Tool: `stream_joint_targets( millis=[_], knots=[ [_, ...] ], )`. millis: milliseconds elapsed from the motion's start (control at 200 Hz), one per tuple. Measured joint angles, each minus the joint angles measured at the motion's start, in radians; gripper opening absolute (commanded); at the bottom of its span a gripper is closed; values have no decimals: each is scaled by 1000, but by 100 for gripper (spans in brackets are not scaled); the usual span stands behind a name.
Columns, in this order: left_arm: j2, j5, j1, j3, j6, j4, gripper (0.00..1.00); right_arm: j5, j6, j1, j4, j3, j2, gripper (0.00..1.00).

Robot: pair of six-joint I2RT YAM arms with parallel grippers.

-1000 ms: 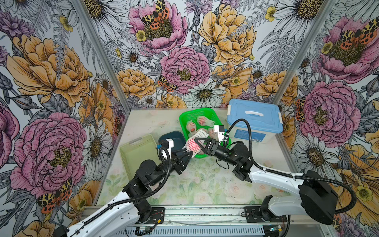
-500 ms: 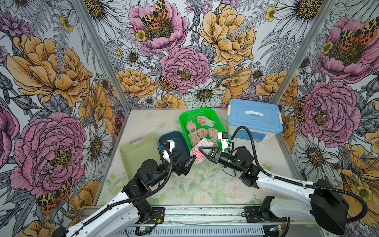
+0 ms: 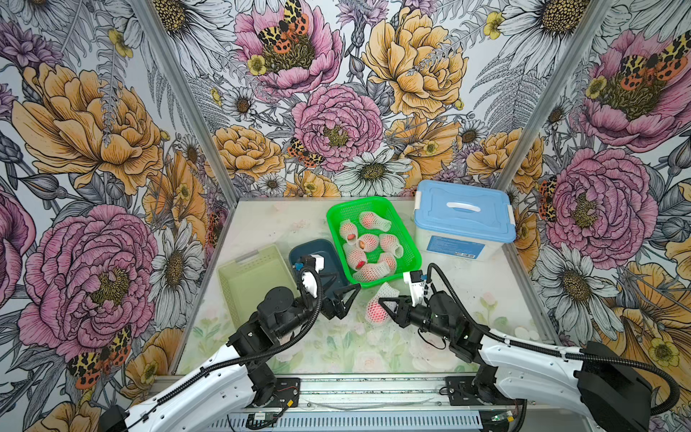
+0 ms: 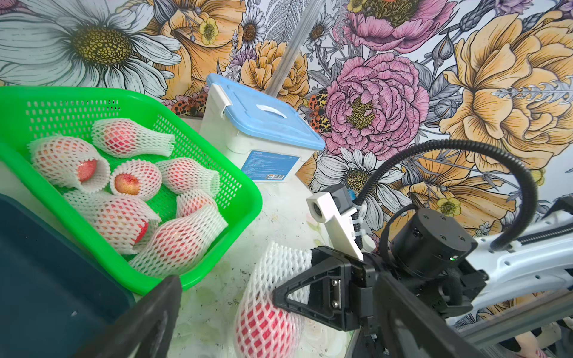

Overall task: Remove foam nets from apples
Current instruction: Place the apple at the center of the board.

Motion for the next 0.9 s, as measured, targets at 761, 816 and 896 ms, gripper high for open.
stream_joint_targets(
  millis=[761, 816, 896],
  knots=[
    [56, -137, -268, -119, -66, 35, 61, 47, 214, -128, 341, -143, 334, 0],
    [56, -148, -278, -136, -63, 46, 56, 48, 248, -155, 360, -154, 370, 0],
    [63, -157, -290, -159, -74, 62, 52, 46, 293, -171, 377, -164, 432, 0]
  ],
)
